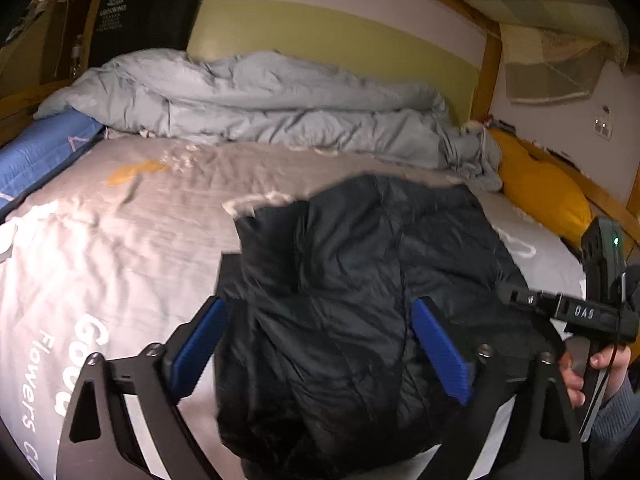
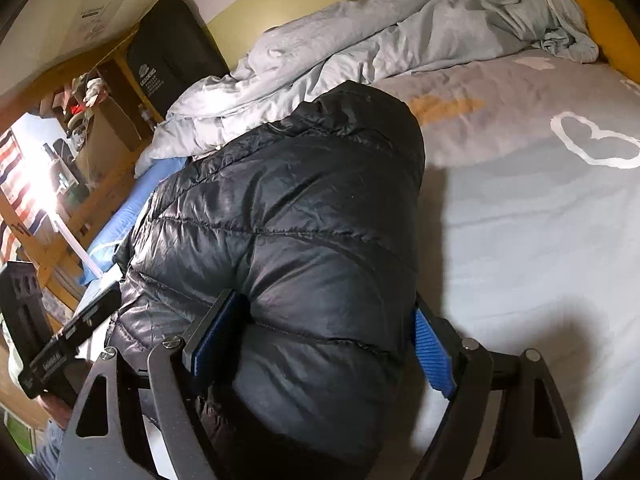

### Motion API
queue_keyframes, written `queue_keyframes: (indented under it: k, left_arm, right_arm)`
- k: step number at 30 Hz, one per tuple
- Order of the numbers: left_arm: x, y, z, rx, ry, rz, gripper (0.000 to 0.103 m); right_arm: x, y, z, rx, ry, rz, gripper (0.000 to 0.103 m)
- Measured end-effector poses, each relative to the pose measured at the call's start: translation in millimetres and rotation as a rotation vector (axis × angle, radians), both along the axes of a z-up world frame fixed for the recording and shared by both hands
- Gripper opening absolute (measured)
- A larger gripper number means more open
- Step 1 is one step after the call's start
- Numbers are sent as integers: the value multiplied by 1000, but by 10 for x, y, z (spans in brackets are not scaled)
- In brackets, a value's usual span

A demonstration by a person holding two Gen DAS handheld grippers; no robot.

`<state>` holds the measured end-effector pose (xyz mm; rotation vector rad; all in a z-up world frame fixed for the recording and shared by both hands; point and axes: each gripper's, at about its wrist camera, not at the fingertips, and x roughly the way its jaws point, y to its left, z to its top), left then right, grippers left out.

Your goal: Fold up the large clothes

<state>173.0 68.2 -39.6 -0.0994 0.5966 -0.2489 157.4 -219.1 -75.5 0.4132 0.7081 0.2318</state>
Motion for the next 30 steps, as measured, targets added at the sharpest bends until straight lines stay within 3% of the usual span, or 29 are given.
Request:
queue_keyframes:
  k: [1,4,6,9,13,17,20,21,23,25,26,30]
  left_arm:
    - [24,13,-31,7,12,19,103]
    - [121,142,-153,-46,74,49,103]
    - [187,248,-209,-130,128,53,103]
    - [257,388,-329,-259,211,56,103]
    - [331,561,-491,-447,316,53,103]
    - [326,564,-449,-456,295,27,103]
    - [405,581,-522,-522,325,-16,101]
    - [423,579,-545,-541,320,-26,97]
    - [426,570,-525,-567,303,-60,72]
    - [407,598,-502,-605,299,-94,57]
    - [393,592,-472,-607,285,-110,51]
    - [268,437,-262,-507,190,-148,40]
  right_arm:
    - [1,15,9,-4,-2,3,81]
    - [-1,52,52,-15,-9,17,82]
    - [-2,70,78,-32,-7,23,83]
    - [6,32,64,-29,10,1,94]
    - [8,-27,-17,47,44,10,95]
    - [45,-16,-95,132,77,62,95]
    - [48,20,-135,155,78,75,95]
    - [37,26,-130,153,65,73,91]
    - [9,24,-100,155,38,63,77]
    - [-31,27,-38,160,5,58,60]
    - [-58,24,0,168,-15,60,57]
    - [-176,65,194,124,-82,52,49]
